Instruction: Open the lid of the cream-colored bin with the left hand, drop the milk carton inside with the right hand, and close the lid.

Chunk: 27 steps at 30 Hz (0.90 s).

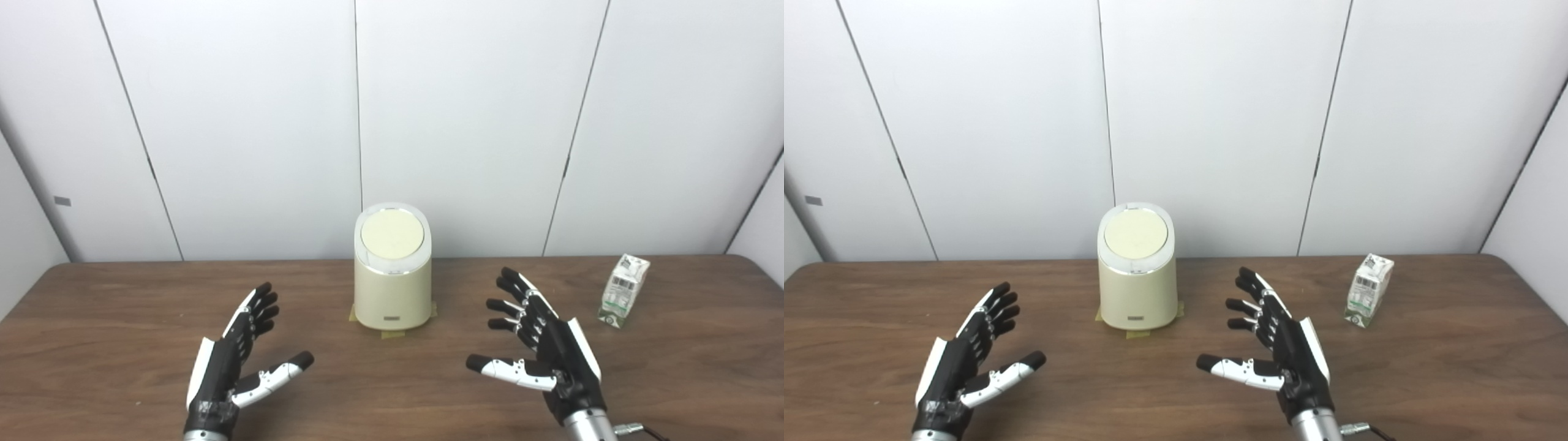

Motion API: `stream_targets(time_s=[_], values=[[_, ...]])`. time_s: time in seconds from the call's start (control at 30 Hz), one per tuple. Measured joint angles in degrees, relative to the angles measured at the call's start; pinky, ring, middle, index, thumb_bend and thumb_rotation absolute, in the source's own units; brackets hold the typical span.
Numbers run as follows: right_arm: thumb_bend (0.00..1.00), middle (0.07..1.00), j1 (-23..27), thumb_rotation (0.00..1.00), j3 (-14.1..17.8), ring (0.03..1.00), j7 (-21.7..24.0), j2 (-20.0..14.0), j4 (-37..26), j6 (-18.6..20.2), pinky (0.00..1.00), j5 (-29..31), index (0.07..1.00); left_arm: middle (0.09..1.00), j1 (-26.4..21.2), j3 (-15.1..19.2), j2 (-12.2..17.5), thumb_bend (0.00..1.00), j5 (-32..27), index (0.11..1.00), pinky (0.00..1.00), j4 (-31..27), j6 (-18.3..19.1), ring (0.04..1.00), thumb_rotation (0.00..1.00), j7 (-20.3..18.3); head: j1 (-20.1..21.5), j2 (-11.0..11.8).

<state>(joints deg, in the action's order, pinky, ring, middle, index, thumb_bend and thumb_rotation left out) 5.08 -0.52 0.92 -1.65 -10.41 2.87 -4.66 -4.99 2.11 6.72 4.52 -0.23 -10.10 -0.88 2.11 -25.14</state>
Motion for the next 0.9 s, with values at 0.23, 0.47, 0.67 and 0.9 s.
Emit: stream_targets(time_s=[0.23,0.47,0.67,0.9], values=[[0.75,0.897,0.0,0.1,-0.05,0.798,-0.07,0.01,0.0,0.05,0.68,0.0,0.883,0.904,0.0,0.01,0.0,0.82,-0.01,0.93,0.88,0.0,0.0,0.878,0.23,0.0,0.0,0.0],[0.75,0.895,0.0,0.11,-0.1,0.792,-0.08,0.01,0.03,0.05,0.68,0.0,0.882,0.906,-0.03,0.0,-0.01,0.81,-0.02,0.929,0.84,0.01,0.0,0.878,0.24,0.02,0.18,0.35],[0.75,0.9,0.04,0.09,-0.1,0.798,-0.15,0.18,0.68,0.05,0.69,0.1,0.887,0.982,-0.57,-0.15,-0.56,0.92,2.72,0.988,0.94,-0.68,3.79,0.979,0.41,1.05,0.09,0.88],[0.74,0.899,0.62,0.1,-0.07,0.797,-0.1,0.06,2.96,-0.24,0.69,0.88,0.886,1.0,-7.76,-2.0,0.12,1.0,7.09,1.0,1.0,-2.14,16.24,1.0,0.5,0.25,-0.7,1.32]])
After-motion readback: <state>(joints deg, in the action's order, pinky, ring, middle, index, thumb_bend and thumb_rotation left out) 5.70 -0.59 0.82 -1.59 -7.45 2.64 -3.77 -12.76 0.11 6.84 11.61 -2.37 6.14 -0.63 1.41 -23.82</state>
